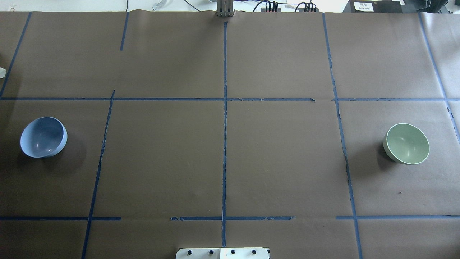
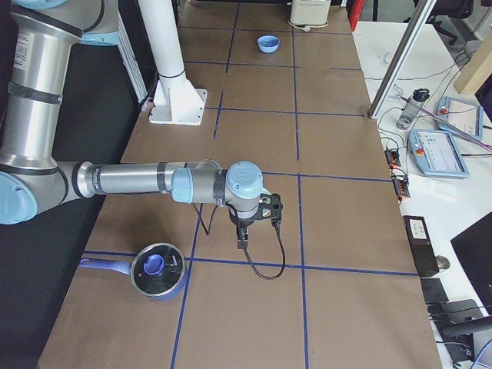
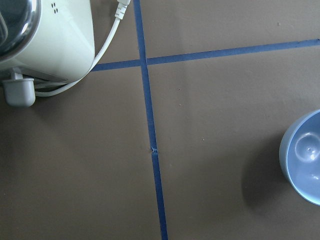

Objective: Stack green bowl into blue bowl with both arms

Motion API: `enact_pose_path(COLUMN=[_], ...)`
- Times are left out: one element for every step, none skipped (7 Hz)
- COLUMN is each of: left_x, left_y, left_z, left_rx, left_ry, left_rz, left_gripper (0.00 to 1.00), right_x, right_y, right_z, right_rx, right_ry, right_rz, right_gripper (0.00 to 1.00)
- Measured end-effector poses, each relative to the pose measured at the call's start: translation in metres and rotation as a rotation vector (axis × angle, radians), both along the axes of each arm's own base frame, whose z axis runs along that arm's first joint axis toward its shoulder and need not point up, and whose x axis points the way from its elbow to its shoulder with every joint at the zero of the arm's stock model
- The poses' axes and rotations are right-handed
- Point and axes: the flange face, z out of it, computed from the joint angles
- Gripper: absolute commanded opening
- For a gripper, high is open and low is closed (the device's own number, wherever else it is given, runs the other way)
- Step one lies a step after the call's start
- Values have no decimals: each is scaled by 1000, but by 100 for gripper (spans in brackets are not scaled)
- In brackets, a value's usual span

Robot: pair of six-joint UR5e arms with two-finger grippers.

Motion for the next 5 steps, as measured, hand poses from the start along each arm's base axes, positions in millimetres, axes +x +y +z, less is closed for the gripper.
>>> enact_pose_path(left_x=[1, 2, 3, 4, 4], left_y=[0, -1, -1, -2, -3], left_z=[-2, -2, -3, -3, -3], left_rx=[3, 3, 4, 4, 5], left_ry=[0, 1, 2, 3, 2], left_rz=[0, 2, 4, 6, 7], left_gripper=[100, 100, 100, 100, 100], right_x=[-6, -17, -33, -52, -70], right_y=[-1, -4, -9, -14, -18], right_z=[-2, -5, -11, -17, -21], right_rx=[-6, -19, -30, -35, -37], right_ry=[-13, -33, -38, -28, -16], right_rz=[-7, -8, 3, 35, 70], right_gripper=[100, 100, 100, 100, 100])
